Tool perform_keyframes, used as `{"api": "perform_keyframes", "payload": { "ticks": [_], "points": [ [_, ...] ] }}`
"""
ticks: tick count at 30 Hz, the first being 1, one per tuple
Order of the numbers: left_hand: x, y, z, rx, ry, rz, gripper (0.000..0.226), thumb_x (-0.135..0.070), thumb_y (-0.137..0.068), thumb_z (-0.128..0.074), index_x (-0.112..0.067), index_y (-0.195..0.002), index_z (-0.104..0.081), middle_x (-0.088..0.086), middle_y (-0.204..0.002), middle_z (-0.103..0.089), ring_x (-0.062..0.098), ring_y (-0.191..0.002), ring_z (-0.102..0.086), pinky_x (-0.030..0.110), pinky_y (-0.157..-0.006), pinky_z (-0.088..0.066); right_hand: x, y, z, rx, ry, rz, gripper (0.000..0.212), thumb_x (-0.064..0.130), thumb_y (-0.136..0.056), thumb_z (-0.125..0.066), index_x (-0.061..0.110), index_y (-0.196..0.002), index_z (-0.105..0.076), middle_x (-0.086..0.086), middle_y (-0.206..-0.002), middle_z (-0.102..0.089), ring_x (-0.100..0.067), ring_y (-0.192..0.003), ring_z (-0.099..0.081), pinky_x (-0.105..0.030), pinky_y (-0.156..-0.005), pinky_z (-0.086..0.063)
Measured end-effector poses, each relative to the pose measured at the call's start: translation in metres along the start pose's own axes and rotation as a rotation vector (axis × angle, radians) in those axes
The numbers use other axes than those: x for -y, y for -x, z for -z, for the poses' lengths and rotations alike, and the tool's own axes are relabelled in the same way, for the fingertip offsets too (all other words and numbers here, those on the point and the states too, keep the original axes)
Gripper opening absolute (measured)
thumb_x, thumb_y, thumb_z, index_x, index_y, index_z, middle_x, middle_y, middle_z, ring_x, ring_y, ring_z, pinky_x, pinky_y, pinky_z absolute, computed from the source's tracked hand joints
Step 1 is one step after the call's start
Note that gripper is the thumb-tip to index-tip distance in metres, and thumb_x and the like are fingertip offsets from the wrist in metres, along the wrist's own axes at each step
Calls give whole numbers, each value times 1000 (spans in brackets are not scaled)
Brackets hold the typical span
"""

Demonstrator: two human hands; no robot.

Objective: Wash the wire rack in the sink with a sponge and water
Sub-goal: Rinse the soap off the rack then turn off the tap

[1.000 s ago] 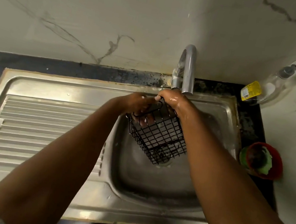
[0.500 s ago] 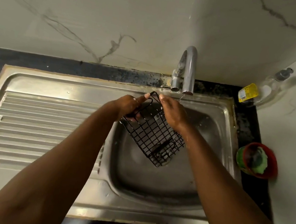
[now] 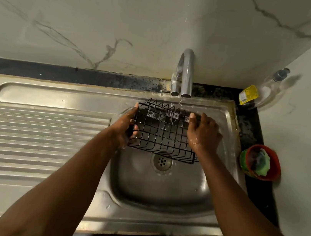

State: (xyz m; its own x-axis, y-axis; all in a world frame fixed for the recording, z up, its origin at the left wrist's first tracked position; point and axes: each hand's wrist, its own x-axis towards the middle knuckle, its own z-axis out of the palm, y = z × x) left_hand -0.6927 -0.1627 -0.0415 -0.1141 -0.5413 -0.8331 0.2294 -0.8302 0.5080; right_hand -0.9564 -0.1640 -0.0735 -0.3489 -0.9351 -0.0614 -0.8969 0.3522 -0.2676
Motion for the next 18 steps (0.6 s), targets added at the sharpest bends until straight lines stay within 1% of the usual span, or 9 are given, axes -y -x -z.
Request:
{"api": "perform_keyframes", "payload": {
  "ticks": [3,6,8,10,11,13,14,16,18],
  "points": [
    [6,0,-1,6,40,-9,65,-79,-84,-62,-23,-55,-51,-4,-55,-45,12,-43,-39,23,-45,-29,31,12,5,84,-58,-80,90,72,-99,-14,8,-162,-20,-23,-168,-19,-41,-155,-16,-60,-124,-15],
    [12,-2,-10,86,102,-12,67,-80,-88,-55,-19,-62,-59,-1,-57,-57,13,-45,-52,25,-50,-38,82,41,11,156,-29,182,94,76,-96,-7,10,-164,-2,-18,-172,4,-38,-158,6,-60,-126,1],
    [22,-6,-13,85,241,-82,53,-61,-103,-42,-19,-90,-70,5,-93,-79,13,-68,-72,27,-66,-51,117,68,13,185,20,459,91,73,-97,-7,12,-165,-4,-14,-172,4,-33,-159,9,-61,-125,4],
    [38,-5,-13,61,385,-134,51,-31,-112,-29,-27,-99,-77,8,-146,-63,9,-94,-70,25,-78,-54,137,87,12,206,152,711,85,66,-99,-7,13,-165,-14,-9,-173,-2,-29,-159,8,-64,-123,5],
    [45,-5,-18,45,459,-150,59,-24,-113,-27,-29,-94,-83,9,-157,-51,11,-104,-66,28,-86,-54,138,89,11,200,207,781,82,64,-100,-7,14,-164,-18,-7,-173,-4,-25,-160,6,-64,-123,5],
    [40,-3,-34,126,796,-280,44,-28,-105,-37,-20,-110,-80,10,-148,-55,18,-115,-61,37,-99,-48,129,82,12,165,191,831,79,63,-101,-9,16,-164,-22,-3,-173,-5,-19,-160,4,-61,-124,3],
    [31,-2,-35,91,779,-271,38,-30,-104,-39,-17,-122,-71,8,-132,-61,18,-109,-64,35,-94,-49,122,77,14,160,136,841,76,62,-103,-12,18,-164,-22,-1,-173,-6,-17,-160,4,-58,-126,1],
    [12,3,-35,98,212,-186,33,-45,-108,-44,-22,-111,-68,4,-102,-69,15,-83,-70,32,-74,-53,102,64,15,181,16,819,71,63,-105,-19,25,-165,-17,3,-174,-2,-13,-159,7,-54,-128,-1],
    [5,-2,-11,63,46,-8,54,-71,-94,-57,-20,-87,-72,2,-71,-65,13,-57,-60,27,-54,-47,70,47,13,226,-44,683,73,68,-103,-15,32,-165,-4,6,-173,6,-14,-159,10,-53,-128,0]
  ]
}}
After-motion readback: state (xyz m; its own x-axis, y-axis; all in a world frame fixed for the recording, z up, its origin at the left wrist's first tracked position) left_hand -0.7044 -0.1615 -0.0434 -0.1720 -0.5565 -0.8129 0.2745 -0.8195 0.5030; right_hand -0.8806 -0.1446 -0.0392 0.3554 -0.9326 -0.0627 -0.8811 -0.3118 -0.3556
